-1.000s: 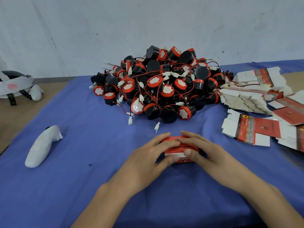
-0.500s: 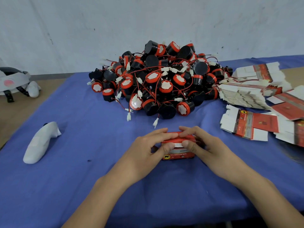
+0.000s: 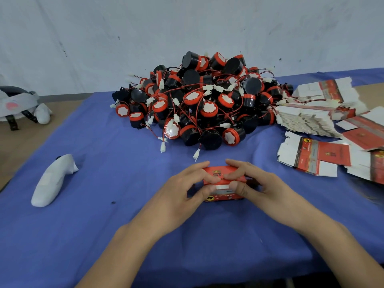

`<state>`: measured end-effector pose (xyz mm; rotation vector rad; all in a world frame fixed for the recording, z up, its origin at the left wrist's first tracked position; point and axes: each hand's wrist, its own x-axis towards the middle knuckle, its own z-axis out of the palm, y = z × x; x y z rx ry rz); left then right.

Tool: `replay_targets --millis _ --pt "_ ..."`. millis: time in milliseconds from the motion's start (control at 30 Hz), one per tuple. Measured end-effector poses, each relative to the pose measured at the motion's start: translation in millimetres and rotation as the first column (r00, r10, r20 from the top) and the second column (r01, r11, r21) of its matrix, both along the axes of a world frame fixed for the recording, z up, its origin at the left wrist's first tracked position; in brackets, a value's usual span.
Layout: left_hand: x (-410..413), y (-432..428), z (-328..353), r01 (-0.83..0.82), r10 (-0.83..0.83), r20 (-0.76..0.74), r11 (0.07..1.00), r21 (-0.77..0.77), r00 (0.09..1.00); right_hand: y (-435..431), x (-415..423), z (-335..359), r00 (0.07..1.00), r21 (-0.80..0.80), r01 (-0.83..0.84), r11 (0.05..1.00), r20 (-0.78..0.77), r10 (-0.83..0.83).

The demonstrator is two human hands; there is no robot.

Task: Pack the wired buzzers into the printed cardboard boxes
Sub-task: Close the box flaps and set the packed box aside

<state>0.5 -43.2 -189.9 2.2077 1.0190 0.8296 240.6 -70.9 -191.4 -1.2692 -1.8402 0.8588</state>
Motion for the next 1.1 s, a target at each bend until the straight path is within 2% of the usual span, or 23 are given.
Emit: replay_targets --millis 300,667,800,867,967,1100 --pt "-5.2 0.6 -1.8 -0.008 0.008 -0.010 0.999 0.041 1.000 -1.3 1.8 3.2 0.994 0.031 -0.002 1.000 0.113 -0.002" --pt "-2.5 -3.1 -4.7 -0.027 0.030 -0.035 0.995 0.093 0.999 -5.0 -0.7 -3.2 0.994 0.108 0.057 0.993 0.088 -0.066" --pt "-0.5 -1.3 -7.3 -0.020 0.029 -0.094 0.995 0.094 0.995 -4.3 -3.0 -5.3 0.996 0.053 0.088 0.995 -0.023 -0.087" --pt "2.3 -0.7 -8.0 -0.026 0.027 -0.037 0.999 0.027 0.999 -5.1 -4.0 -5.4 0.994 0.040 0.095 0.995 -0.063 -0.092" --pt "7.6 -1.4 -4.0 -0.050 0.063 0.124 0.993 -0.104 0.990 -6.1 -8.3 0.0 0.990 0.042 0.115 0.992 -0.081 -0.111" --pt "16.3 -1.7 11.8 -0.093 0.168 0.376 0.973 -0.209 0.911 -5.9 -23.7 10.8 0.952 0.017 0.176 0.984 -0.258 -0.165"
